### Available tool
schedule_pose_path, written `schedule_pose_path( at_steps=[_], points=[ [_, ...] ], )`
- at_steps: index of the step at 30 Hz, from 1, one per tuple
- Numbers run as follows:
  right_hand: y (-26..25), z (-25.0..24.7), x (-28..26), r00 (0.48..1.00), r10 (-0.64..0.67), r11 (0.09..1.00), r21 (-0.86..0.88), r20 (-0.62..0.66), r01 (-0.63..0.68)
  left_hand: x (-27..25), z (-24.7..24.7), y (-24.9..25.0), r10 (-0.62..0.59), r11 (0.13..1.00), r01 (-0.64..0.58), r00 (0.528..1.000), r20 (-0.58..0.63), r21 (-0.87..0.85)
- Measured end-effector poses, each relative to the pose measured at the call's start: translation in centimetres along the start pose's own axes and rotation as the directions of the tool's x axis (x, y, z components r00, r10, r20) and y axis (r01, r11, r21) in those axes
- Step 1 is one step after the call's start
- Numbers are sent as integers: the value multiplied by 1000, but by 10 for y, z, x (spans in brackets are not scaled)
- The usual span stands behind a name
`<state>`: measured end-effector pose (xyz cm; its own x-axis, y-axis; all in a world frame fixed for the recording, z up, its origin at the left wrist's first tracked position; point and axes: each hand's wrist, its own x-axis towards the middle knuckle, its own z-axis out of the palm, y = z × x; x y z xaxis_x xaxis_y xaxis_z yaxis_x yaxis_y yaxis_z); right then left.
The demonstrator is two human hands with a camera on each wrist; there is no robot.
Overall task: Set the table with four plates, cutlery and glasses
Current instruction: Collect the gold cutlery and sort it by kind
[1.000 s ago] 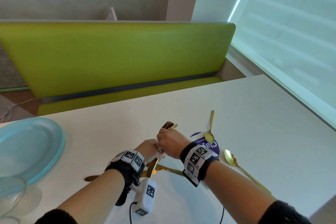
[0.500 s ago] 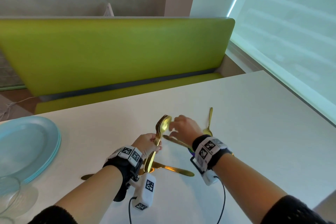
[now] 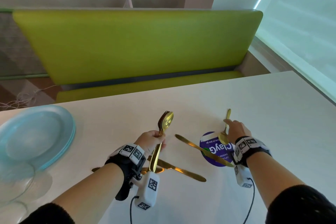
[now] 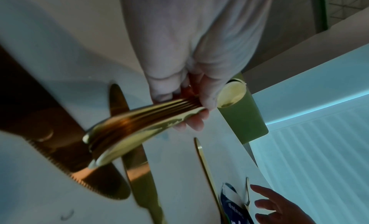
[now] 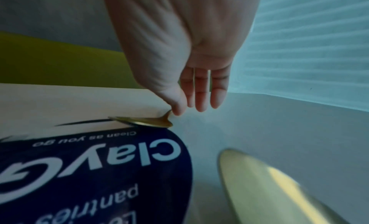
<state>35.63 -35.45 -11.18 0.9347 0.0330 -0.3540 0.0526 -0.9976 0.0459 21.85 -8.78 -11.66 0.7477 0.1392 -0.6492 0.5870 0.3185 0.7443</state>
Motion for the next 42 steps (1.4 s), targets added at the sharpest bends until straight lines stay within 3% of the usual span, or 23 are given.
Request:
schedule_pose_path(
  at_steps=[3, 9, 19, 23, 26, 28, 30, 32, 34, 38, 42],
  points=[
    [-5, 4, 5, 999, -27, 999, 29, 23, 26, 3, -4, 2, 2, 1000, -2, 1000, -9, 4],
    [-9, 4, 8, 998, -25, 1000, -14, -60, 24, 8, -3, 5, 3, 1000, -3, 1000, -19, 31],
    [-19, 3, 5, 956, -259, 959, -156, -141, 237, 8, 7, 3, -19, 999, 20, 999, -28, 45],
    [-42, -5, -3, 910, -289, 951, 19, -298, 308, 4, 10, 7, -15, 1000, 16, 999, -34, 21],
    [-65, -24, -18, 907, -187, 895, 314, -378, 316, -2, 13, 11, -16, 1000, 16, 999, -41, -4],
    [-77, -34, -30, 944, -129, 791, 543, -303, 282, -5, 16, 11, -17, 1000, 17, 998, -57, -1],
    [-86, -35, -43, 975, -151, 661, 716, -163, 222, -9, 21, 9, -3, 1000, 5, 998, -70, 19],
    [-92, -32, -58, 978, -209, 522, 842, -27, 135, -13, 25, 9, 9, 1000, -8, 997, -70, 24],
    [-94, -23, -70, 959, -273, 449, 891, 74, 59, -17, 30, 8, 16, 1000, -15, 998, -55, 17],
    [-94, -7, -89, 927, -326, 458, 889, 188, -20, -26, 39, 6, 4, 998, -7, 999, 42, 65],
    [-84, 5, -101, 939, -289, 479, 877, 186, -26, -32, 50, -2, -40, 991, 22, 991, 129, 133]
  ],
)
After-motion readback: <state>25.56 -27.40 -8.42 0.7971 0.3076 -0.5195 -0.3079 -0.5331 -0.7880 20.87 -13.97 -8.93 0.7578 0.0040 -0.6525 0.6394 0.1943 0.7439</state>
